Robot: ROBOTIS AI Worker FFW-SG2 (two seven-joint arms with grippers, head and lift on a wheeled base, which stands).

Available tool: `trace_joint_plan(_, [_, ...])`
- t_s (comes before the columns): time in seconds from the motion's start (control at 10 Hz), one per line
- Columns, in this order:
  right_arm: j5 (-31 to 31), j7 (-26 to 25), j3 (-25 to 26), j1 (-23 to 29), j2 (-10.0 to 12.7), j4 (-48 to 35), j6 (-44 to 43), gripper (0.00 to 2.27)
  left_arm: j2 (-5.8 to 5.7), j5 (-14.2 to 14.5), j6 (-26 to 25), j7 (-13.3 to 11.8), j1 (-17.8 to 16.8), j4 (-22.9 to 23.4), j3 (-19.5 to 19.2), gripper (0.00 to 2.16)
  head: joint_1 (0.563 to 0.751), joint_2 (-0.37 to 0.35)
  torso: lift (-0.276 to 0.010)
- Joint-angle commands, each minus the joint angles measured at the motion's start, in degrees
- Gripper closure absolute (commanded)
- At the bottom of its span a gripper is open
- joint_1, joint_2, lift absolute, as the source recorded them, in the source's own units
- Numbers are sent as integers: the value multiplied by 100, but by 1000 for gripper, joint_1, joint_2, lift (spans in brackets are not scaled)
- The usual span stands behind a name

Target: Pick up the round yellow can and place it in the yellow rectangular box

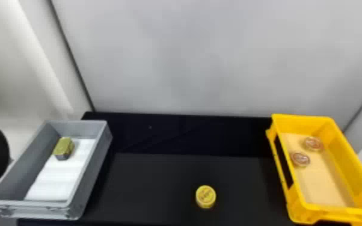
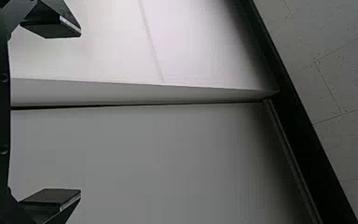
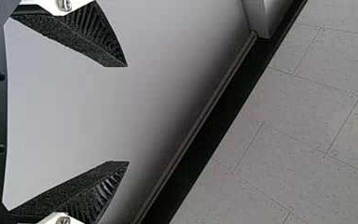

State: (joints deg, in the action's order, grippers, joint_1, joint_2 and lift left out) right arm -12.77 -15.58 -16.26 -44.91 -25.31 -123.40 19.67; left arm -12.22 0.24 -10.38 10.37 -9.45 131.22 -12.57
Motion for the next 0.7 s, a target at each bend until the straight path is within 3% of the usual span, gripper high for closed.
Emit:
trace_joint_plan(0.0, [2,2,-1,-9,0,0,3,-2,0,-6,0,1,-4,0,0,75,694,54,-3])
trace_joint_plan(0.6, [72,-7,-9,0,0,0,64,-2,0,-6,35,27,-13,0,0,78,694,54,-3])
